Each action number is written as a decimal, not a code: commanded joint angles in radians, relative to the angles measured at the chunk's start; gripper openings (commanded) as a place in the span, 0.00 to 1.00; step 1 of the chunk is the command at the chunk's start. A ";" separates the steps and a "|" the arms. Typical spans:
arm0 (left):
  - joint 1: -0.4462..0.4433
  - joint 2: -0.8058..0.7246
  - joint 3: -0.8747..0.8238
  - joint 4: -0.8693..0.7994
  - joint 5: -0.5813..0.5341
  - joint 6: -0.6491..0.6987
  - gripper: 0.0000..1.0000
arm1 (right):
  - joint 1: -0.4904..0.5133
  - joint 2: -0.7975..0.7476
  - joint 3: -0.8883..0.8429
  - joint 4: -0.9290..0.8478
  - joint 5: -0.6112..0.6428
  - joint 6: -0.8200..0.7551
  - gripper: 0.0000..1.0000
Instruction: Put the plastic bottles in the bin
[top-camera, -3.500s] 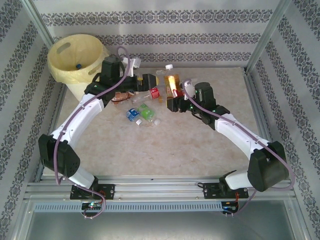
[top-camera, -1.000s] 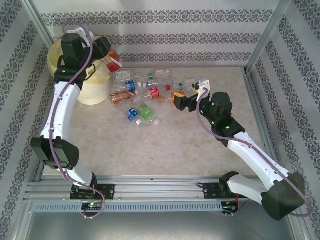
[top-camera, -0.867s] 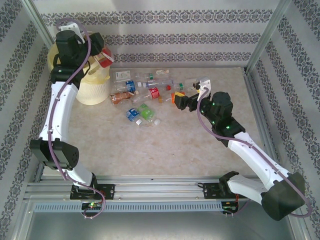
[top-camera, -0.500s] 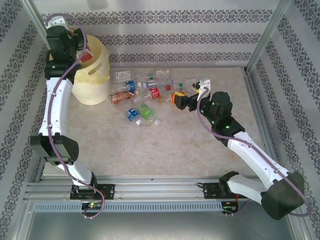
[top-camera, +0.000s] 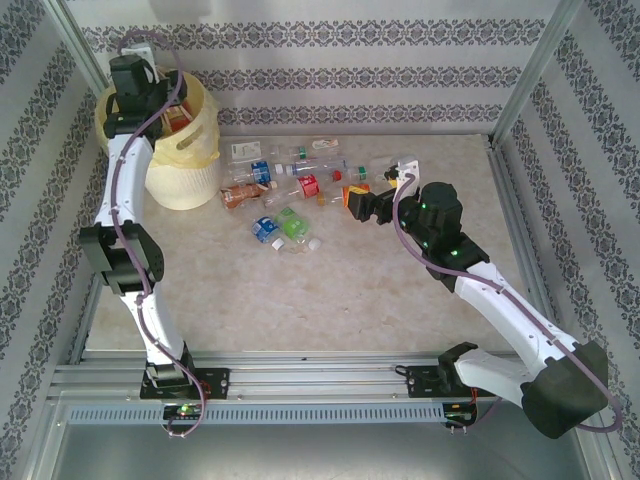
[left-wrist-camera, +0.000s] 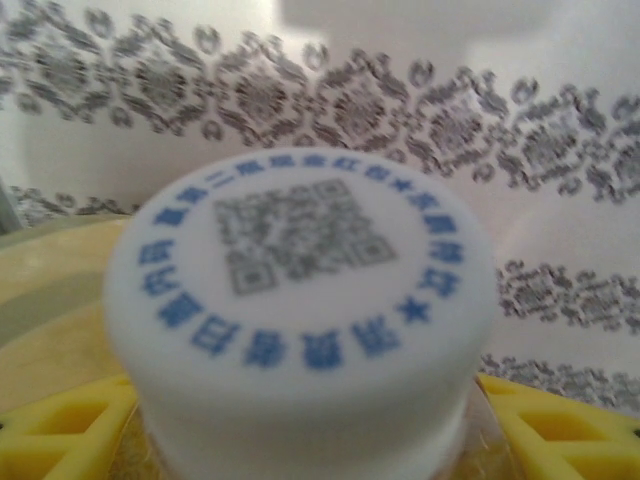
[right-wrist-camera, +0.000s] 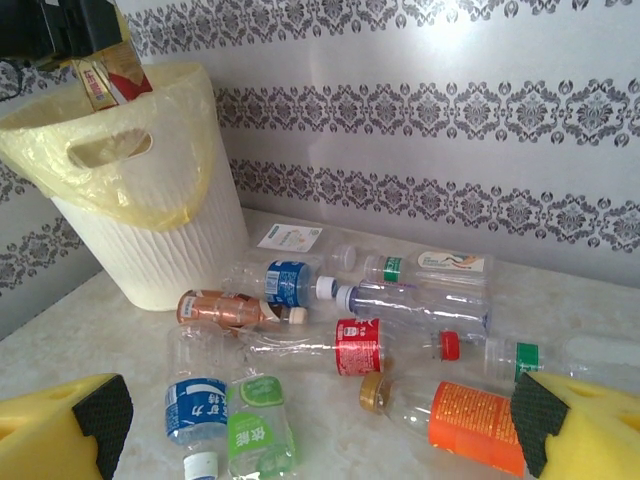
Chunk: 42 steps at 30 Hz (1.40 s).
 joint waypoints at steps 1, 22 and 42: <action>0.009 0.015 0.045 -0.021 0.113 0.080 0.54 | -0.004 -0.024 0.041 -0.023 0.009 0.018 0.98; 0.012 0.071 0.066 -0.107 0.176 0.064 0.82 | -0.004 -0.027 0.073 -0.085 0.045 0.076 0.98; 0.006 -0.137 -0.011 -0.066 0.345 -0.203 1.00 | -0.099 0.144 0.109 -0.218 0.215 0.380 0.98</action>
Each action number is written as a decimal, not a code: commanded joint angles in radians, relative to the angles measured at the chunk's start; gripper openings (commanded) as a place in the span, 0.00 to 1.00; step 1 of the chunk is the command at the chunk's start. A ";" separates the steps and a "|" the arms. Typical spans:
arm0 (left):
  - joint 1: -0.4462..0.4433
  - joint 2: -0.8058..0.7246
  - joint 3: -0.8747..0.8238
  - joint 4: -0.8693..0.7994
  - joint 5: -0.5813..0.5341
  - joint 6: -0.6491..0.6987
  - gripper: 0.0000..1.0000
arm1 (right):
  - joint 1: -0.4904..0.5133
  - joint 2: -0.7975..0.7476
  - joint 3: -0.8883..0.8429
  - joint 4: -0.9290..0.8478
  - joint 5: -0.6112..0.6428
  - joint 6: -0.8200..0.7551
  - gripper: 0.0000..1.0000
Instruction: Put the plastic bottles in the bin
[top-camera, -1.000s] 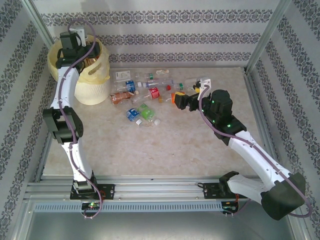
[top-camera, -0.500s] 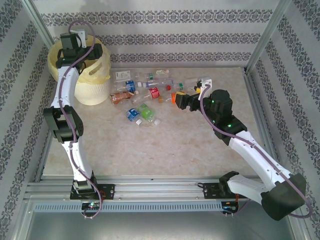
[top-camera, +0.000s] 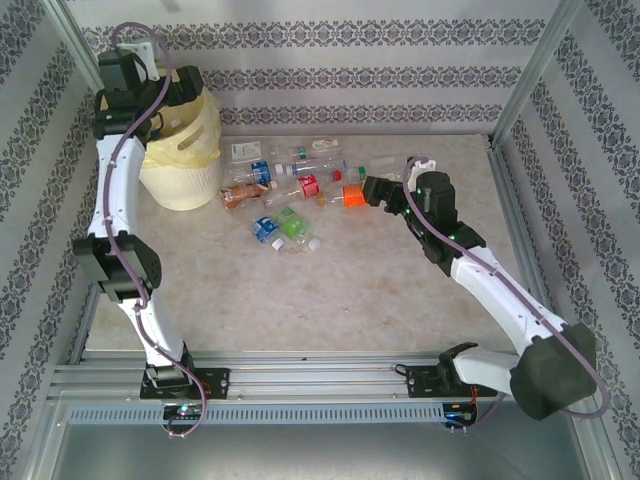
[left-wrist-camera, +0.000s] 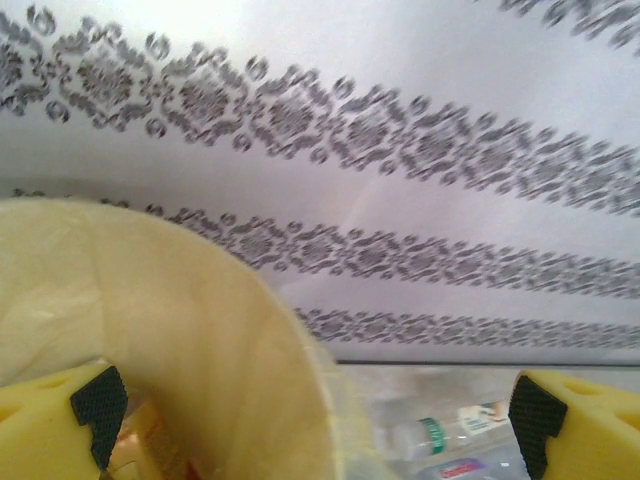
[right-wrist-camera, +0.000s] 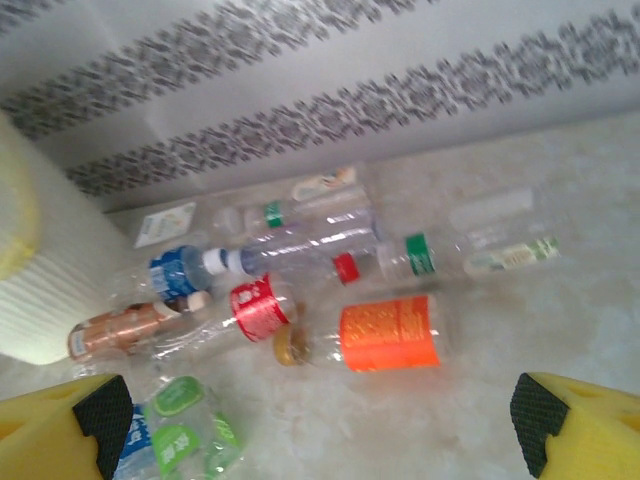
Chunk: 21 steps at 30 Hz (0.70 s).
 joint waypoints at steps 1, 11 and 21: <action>0.000 -0.061 -0.055 0.067 0.103 -0.120 1.00 | -0.024 0.037 0.050 -0.067 0.037 0.123 0.98; -0.012 -0.232 -0.286 0.269 0.294 -0.320 1.00 | -0.112 0.200 0.069 -0.090 -0.073 0.468 0.98; -0.079 -0.457 -0.574 0.280 0.285 -0.489 1.00 | -0.110 0.456 0.236 -0.158 -0.088 0.818 0.94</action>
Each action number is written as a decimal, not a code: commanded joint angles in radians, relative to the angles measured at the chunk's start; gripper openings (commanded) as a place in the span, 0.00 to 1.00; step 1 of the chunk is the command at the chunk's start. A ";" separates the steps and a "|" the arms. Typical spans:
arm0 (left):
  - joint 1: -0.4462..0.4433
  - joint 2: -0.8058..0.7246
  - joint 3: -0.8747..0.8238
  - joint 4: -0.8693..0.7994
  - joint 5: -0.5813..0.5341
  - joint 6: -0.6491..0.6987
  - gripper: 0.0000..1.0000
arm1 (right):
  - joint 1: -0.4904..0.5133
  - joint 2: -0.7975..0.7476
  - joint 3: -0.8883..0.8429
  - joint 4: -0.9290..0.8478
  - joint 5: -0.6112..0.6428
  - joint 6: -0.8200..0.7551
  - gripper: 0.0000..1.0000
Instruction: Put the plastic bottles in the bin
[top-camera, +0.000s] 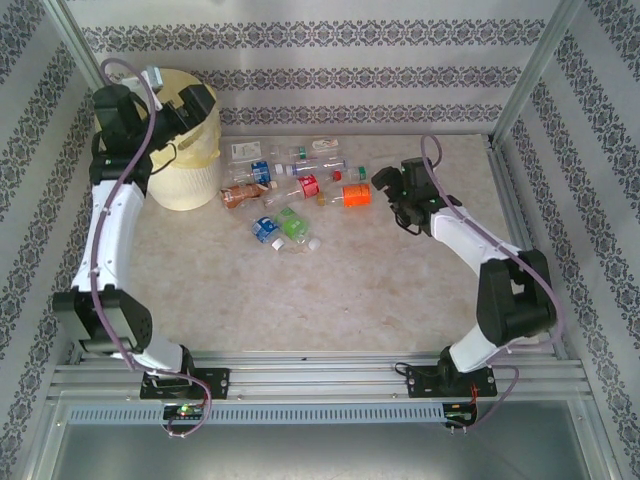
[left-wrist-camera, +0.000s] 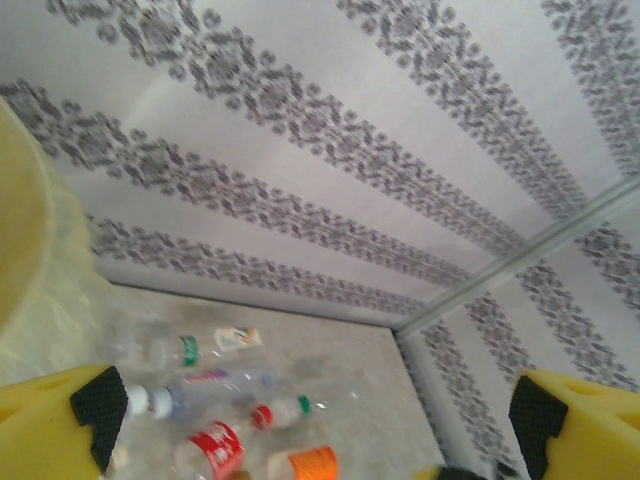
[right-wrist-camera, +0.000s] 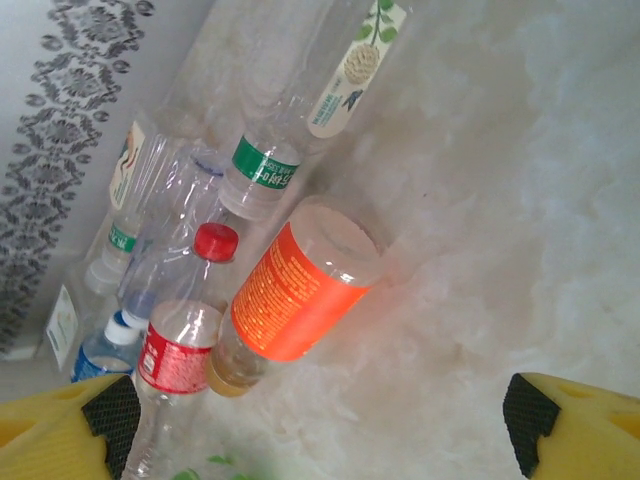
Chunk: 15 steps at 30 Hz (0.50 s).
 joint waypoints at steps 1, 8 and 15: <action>-0.035 -0.074 -0.057 0.011 0.010 -0.067 1.00 | 0.002 0.076 0.065 -0.006 -0.048 0.184 0.93; -0.061 -0.232 -0.265 -0.005 -0.039 -0.106 1.00 | 0.013 0.223 0.113 0.108 -0.082 0.360 0.88; -0.061 -0.292 -0.314 -0.143 -0.079 -0.036 1.00 | 0.029 0.370 0.202 0.158 -0.122 0.486 0.81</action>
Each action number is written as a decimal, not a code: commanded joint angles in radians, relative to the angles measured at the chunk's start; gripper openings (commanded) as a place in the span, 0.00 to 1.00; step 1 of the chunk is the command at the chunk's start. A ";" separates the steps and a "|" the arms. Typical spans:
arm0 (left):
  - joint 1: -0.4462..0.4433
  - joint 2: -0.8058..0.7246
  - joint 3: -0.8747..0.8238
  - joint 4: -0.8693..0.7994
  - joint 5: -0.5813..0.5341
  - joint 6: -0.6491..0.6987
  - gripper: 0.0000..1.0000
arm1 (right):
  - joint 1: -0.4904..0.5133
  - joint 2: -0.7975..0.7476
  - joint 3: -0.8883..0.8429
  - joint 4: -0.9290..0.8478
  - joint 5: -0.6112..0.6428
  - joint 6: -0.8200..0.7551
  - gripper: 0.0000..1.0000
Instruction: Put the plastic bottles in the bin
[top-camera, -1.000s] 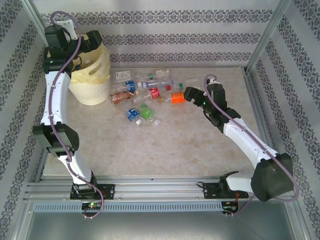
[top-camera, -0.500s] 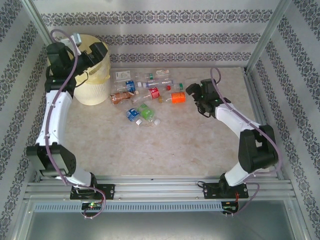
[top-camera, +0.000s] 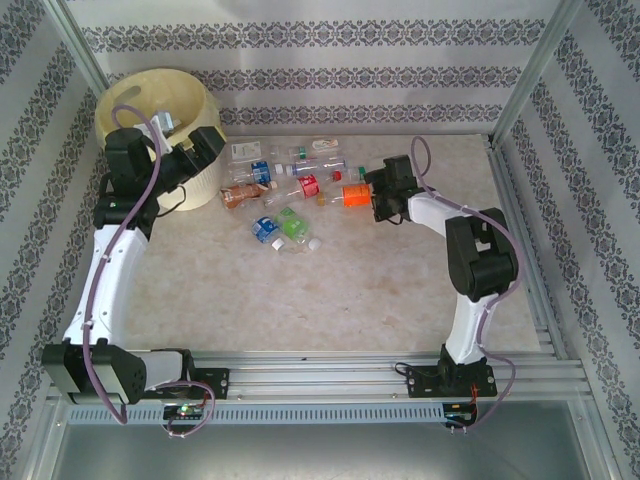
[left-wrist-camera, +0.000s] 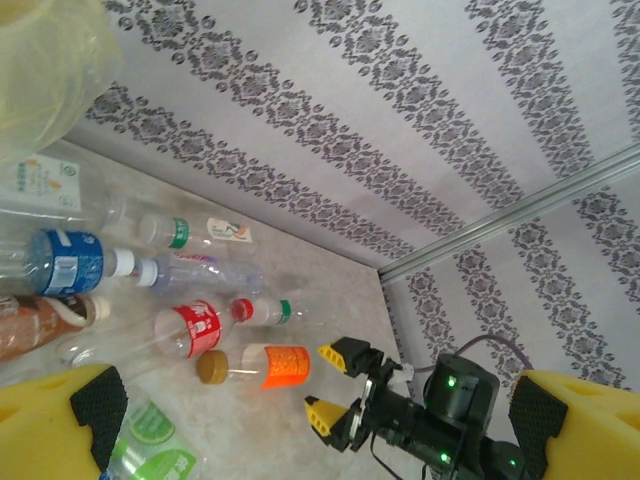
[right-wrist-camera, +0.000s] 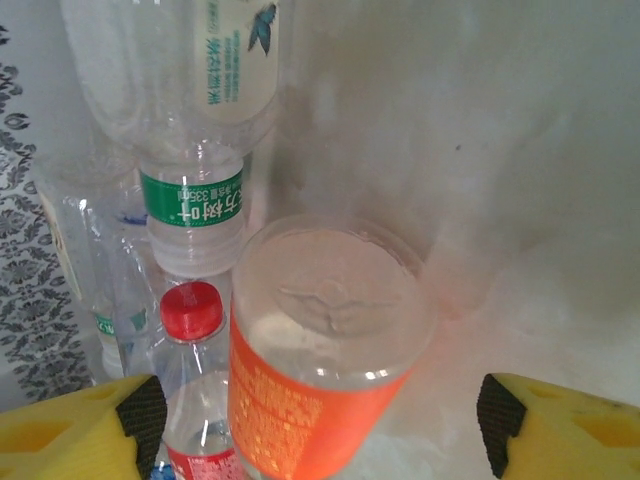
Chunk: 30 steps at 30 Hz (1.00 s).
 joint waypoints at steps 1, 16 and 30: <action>-0.007 -0.038 -0.023 -0.069 -0.025 0.036 1.00 | 0.025 0.047 0.046 0.045 -0.020 0.120 0.79; -0.007 -0.040 -0.053 -0.113 -0.033 0.086 1.00 | 0.020 0.150 0.115 0.033 0.021 0.156 0.75; -0.012 -0.004 -0.052 -0.112 0.057 0.117 1.00 | 0.008 0.216 0.161 0.085 0.012 0.116 0.58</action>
